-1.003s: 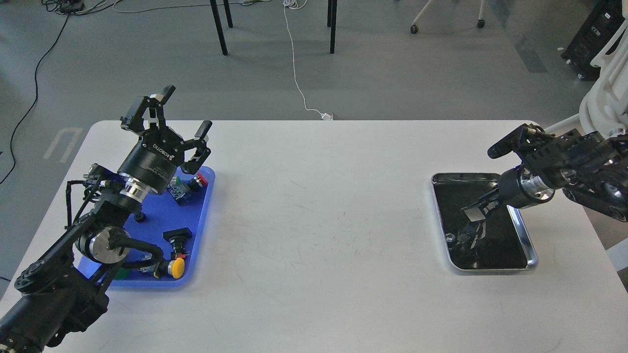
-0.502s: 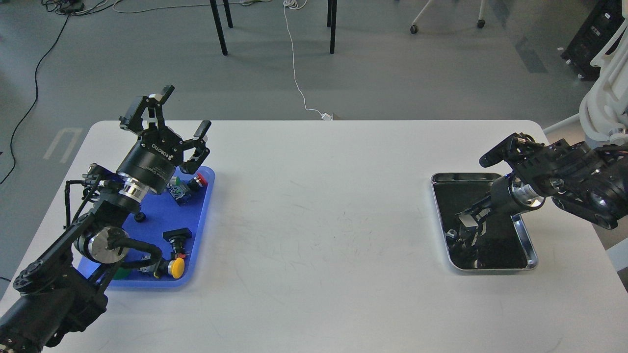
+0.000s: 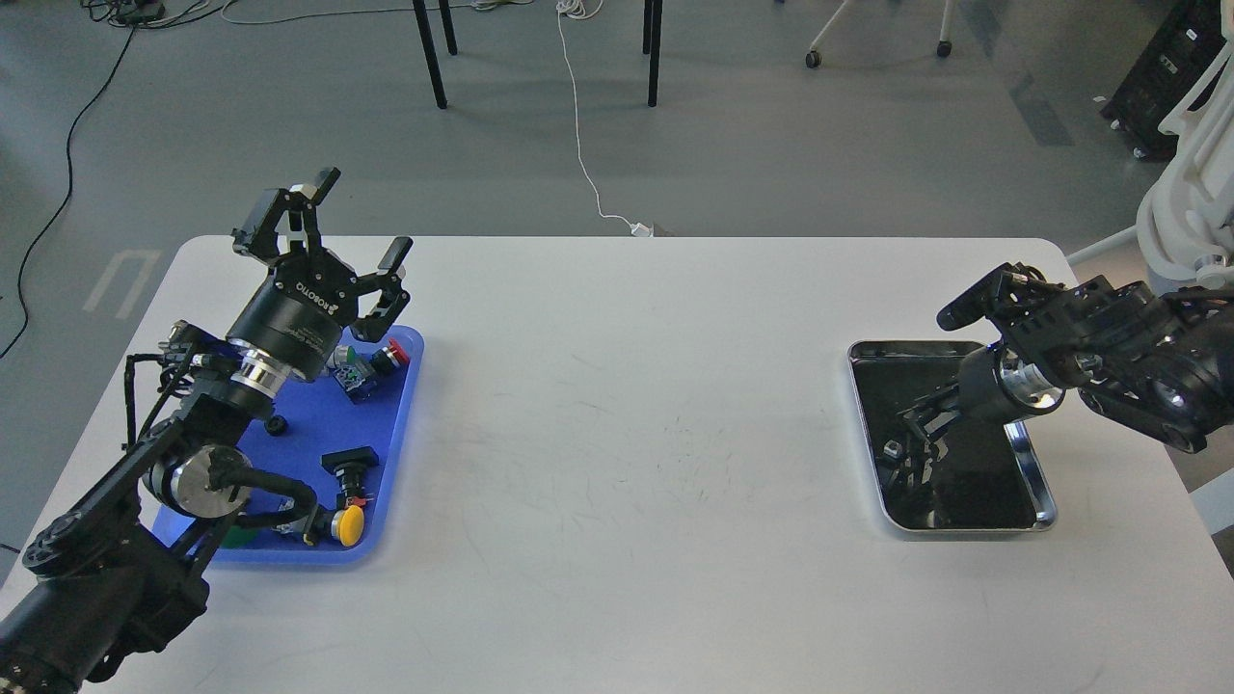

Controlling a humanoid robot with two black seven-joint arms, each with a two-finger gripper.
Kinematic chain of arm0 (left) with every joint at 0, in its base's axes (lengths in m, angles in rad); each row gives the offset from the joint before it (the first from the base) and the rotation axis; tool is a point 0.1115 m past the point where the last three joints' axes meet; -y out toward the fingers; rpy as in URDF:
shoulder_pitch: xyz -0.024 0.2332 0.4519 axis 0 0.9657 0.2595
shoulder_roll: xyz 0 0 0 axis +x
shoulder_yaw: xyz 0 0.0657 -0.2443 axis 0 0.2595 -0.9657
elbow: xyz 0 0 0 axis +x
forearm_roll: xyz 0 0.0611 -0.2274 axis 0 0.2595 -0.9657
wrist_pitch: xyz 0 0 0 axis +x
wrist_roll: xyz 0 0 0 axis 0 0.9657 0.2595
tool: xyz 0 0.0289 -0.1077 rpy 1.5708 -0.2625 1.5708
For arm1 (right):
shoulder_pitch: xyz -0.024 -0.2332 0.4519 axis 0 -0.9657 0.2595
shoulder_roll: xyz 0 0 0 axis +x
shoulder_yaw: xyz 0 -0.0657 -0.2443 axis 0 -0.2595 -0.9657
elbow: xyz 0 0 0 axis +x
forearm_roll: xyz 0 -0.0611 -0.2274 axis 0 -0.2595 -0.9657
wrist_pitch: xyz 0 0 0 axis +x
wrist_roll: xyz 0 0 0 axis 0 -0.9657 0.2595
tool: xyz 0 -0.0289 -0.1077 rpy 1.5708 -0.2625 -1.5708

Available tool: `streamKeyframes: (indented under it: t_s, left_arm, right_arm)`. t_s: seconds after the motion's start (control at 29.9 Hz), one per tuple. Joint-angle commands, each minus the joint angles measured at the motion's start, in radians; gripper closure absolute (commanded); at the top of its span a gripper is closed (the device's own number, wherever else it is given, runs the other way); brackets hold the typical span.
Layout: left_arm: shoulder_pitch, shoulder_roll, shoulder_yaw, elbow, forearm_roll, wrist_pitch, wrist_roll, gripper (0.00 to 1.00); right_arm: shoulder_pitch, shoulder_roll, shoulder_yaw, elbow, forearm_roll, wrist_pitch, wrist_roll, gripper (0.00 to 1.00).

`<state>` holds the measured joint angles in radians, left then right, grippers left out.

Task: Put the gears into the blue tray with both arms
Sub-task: 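Carry the second gear with the right gripper toward the table center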

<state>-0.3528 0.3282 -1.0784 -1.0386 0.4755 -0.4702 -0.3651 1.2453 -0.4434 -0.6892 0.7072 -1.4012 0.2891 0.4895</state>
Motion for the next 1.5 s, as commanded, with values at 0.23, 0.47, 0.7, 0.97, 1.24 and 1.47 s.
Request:
streamKeyframes:
  t_s: [0.23,0.47,0.7,0.97,1.24,1.47]
  left_arm:
    - [-0.002,0.003,0.000,0.000,0.000,-0.001,0.000,0.02]
    - [-0.002,0.011,0.000,0.000,0.000,-0.005,0.000,0.02]
    - [-0.002,0.015,0.000,0.000,0.000,-0.005,0.000,0.02]
    - [0.000,0.046,-0.005,-0.011,-0.003,-0.005,-0.003,0.02]
    - [0.015,0.069,-0.018,-0.023,-0.006,-0.005,-0.003,0.02]
    - [0.035,0.078,-0.037,-0.035,-0.006,-0.005,-0.003,0.02]
  right_arm:
    - [0.009,-0.020,0.010,0.020,0.034,0.001,-0.001,0.82]
    - [0.172,-0.073,0.017,0.168,0.143,0.002,-0.001,0.82]
    - [0.276,-0.006,0.017,0.213,0.203,-0.002,-0.001,0.82]
    - [0.212,0.230,-0.015,0.192,0.355,-0.129,-0.001,0.82]
    - [0.151,0.391,-0.084,0.153,0.364,-0.209,-0.001,0.82]
    - [0.112,0.443,-0.095,0.141,0.363,-0.234,-0.001,0.82]
